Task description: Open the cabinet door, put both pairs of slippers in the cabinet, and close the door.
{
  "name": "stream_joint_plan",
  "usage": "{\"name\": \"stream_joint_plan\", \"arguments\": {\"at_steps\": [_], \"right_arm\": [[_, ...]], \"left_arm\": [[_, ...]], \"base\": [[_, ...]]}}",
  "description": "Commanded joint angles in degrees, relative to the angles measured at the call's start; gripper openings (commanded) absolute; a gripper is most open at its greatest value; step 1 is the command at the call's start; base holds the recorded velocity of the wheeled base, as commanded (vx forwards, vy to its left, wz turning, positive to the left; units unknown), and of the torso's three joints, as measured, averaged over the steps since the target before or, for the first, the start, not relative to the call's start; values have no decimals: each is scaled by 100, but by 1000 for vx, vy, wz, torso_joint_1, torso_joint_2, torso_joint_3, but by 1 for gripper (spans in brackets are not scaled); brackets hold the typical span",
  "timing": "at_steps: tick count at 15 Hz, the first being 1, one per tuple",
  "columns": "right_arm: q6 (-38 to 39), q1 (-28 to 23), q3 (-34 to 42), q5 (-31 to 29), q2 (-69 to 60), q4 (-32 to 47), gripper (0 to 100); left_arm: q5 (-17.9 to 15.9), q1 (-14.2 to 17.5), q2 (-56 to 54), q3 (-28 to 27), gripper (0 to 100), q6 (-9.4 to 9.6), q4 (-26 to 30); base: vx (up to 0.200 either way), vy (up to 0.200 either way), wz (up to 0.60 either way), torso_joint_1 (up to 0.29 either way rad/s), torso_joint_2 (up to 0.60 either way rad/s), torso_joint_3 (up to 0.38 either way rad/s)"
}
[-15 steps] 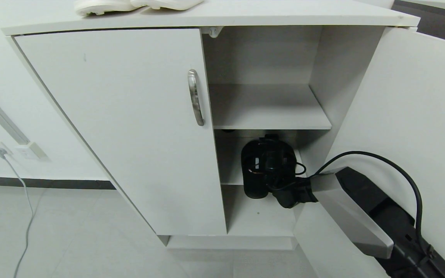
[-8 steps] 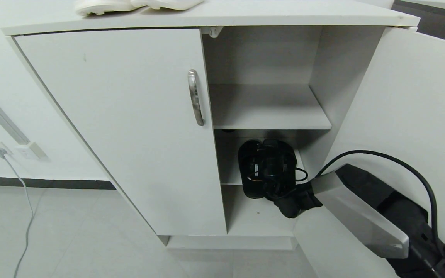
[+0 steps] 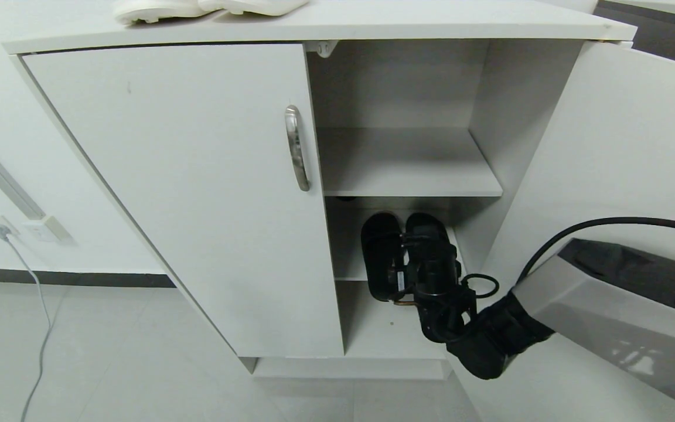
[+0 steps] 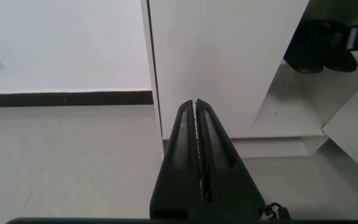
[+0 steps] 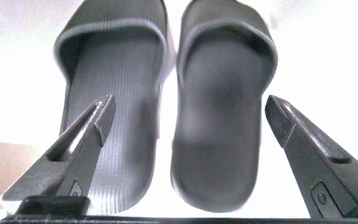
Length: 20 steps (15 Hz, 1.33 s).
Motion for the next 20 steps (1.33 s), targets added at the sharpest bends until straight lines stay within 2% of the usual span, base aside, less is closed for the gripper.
{"name": "stream_joint_plan", "arguments": {"at_steps": [1, 4, 10, 18, 20], "right_arm": [[13, 260, 918, -38, -808, -299, 100], [48, 436, 1454, -38, -1238, -563, 100], [162, 445, 1471, -38, -1230, -572, 100], [162, 515, 1551, -38, -1238, -581, 100], [162, 541, 1568, -38, -1247, -581, 100]], "left_arm": [[1, 1, 7, 1, 0, 2, 2], [1, 1, 7, 1, 0, 2, 2], [-7, 1, 7, 1, 0, 2, 2], [1, 1, 7, 1, 0, 11, 2], [1, 1, 7, 1, 0, 2, 2]], "base": [[0, 0, 0, 0, 0, 0], [0, 0, 0, 0, 0, 0], [0, 0, 0, 0, 0, 0], [-200, 0, 0, 2, 1, 4], [0, 0, 0, 0, 0, 0]]}}
